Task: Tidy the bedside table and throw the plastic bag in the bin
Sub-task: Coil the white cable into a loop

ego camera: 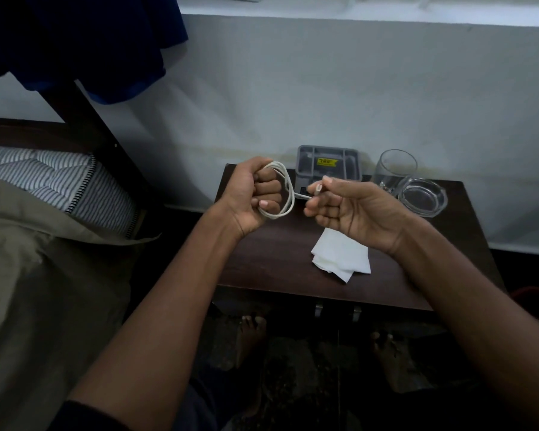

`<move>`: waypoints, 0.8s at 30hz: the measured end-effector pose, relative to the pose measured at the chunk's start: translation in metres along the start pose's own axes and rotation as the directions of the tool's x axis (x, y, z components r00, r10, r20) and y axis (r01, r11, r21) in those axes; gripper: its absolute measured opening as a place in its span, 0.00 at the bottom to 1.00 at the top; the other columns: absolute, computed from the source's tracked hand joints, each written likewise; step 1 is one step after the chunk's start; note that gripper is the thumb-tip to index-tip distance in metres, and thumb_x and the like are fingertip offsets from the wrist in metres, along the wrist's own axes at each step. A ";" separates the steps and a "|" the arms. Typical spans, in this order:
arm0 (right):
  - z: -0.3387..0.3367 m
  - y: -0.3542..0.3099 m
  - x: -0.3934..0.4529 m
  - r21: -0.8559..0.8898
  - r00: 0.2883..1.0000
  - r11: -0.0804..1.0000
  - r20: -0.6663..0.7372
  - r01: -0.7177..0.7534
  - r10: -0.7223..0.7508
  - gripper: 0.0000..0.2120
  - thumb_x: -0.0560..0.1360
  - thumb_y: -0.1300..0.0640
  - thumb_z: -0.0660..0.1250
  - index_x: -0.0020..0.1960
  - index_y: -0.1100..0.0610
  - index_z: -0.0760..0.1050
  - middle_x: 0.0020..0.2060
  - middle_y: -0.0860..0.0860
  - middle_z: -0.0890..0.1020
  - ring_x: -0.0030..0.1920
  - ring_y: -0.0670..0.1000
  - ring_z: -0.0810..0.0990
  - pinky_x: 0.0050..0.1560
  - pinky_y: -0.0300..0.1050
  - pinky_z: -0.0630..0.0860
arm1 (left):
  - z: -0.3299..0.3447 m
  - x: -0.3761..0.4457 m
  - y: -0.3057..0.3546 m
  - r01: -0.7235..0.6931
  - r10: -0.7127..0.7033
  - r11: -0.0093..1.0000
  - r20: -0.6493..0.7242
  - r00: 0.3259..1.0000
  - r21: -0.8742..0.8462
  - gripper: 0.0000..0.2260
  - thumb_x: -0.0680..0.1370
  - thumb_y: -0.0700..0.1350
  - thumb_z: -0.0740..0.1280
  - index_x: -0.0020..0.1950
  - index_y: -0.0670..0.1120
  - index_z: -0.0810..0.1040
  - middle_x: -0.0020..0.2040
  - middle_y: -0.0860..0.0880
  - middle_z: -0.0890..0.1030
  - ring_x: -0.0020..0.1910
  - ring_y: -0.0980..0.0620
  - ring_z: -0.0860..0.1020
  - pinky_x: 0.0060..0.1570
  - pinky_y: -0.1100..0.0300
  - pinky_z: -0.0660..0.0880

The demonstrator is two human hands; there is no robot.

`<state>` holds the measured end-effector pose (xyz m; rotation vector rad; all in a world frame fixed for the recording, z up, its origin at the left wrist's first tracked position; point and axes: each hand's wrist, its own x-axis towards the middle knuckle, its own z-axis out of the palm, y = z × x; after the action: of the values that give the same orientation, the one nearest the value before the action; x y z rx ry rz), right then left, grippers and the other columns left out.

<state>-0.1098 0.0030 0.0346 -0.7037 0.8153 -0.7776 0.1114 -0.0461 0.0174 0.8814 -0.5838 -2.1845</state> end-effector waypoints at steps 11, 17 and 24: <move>0.020 0.033 0.017 -0.432 0.805 0.845 -0.348 0.317 -0.480 0.06 0.72 0.63 0.81 0.46 0.65 0.87 0.36 0.63 0.84 0.32 0.48 0.78 0.36 0.37 0.75 | 0.014 0.008 -0.009 0.042 -0.022 0.994 0.191 0.981 -0.101 0.22 0.82 0.44 0.50 0.28 0.54 0.53 0.23 0.55 0.51 0.19 0.56 0.47 0.18 0.70 0.50; 0.017 0.040 0.025 -0.590 0.723 0.750 -0.372 0.299 -0.582 0.04 0.72 0.56 0.79 0.41 0.54 0.85 0.54 0.51 0.85 0.54 0.50 0.85 0.58 0.56 0.83 | 0.017 0.007 -0.009 0.008 0.014 0.994 0.202 0.979 -0.111 0.22 0.82 0.44 0.49 0.28 0.53 0.54 0.23 0.55 0.51 0.19 0.56 0.48 0.17 0.69 0.52; 0.020 0.038 0.023 -0.364 0.856 0.896 -0.348 0.254 -0.383 0.12 0.77 0.72 0.70 0.39 0.60 0.74 0.34 0.56 0.81 0.36 0.55 0.83 0.39 0.50 0.84 | 0.022 0.006 -0.014 0.043 -0.017 0.996 0.307 0.951 -0.077 0.23 0.84 0.47 0.51 0.28 0.53 0.55 0.23 0.55 0.52 0.19 0.57 0.49 0.18 0.68 0.52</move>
<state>-0.0705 0.0085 0.0066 -0.9895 1.2406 -1.1446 0.0858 -0.0381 0.0209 0.5121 -0.6249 -2.3743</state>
